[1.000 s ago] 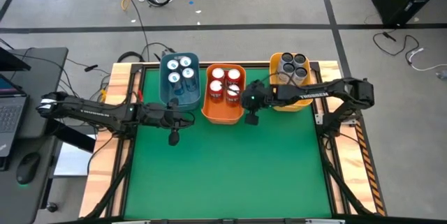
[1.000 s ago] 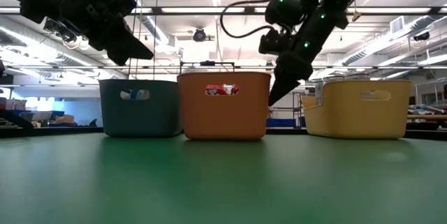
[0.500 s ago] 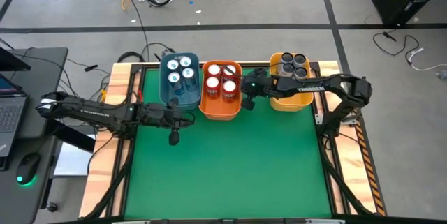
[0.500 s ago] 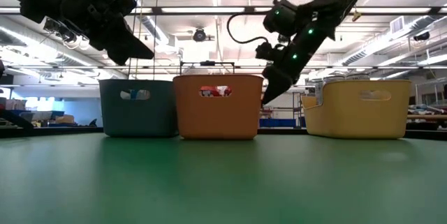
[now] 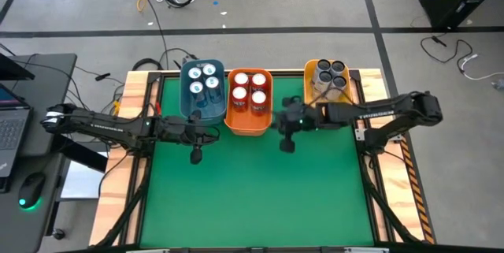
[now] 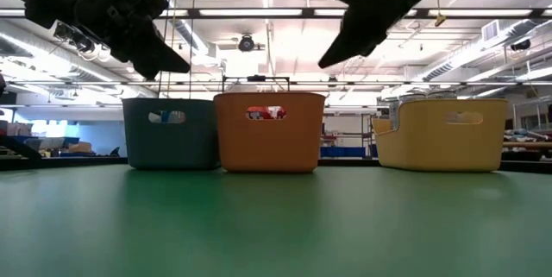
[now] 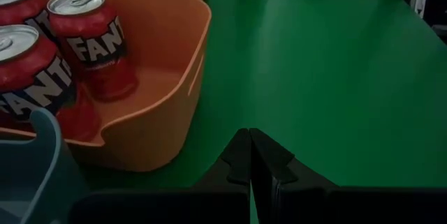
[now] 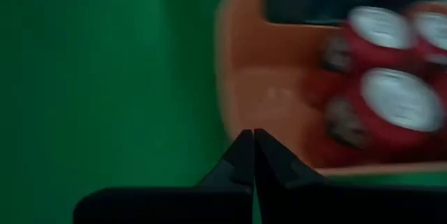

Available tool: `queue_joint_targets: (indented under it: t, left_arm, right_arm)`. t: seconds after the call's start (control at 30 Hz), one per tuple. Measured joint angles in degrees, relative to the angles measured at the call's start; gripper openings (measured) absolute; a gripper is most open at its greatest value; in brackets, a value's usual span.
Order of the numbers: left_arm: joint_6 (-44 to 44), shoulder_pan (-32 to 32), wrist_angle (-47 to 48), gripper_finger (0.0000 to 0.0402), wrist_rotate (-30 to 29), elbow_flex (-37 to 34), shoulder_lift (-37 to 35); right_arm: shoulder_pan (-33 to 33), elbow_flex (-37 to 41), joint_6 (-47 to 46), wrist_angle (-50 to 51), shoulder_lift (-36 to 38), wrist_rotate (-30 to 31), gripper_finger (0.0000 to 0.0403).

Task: Sort soda cans
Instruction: Adjust the bins

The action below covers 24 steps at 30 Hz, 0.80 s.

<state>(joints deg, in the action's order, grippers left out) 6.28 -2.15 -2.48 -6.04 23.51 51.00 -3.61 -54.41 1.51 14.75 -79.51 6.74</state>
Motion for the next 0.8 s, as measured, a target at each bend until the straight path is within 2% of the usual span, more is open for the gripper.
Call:
queue_joint_targets:
  t: [0.23, 0.43, 0.8]
  left_arm:
    - [-0.1, 0.0, -1.3, 0.0, 0.4, 0.0, 0.0]
    - [0.2, 0.0, -1.9, 0.0, 0.9, 0.0, 0.0]
    - [0.3, 0.0, -2.0, 0.0, 1.2, 0.0, 0.0]
  right_arm:
    - [3.8, 0.0, -1.9, -3.6, -7.8, -3.0, 0.0]
    - [0.1, 0.0, -0.8, -3.6, -13.8, -1.8, 0.0]
    - [-7.5, 0.0, 5.3, -4.5, -14.4, -2.2, 0.0]
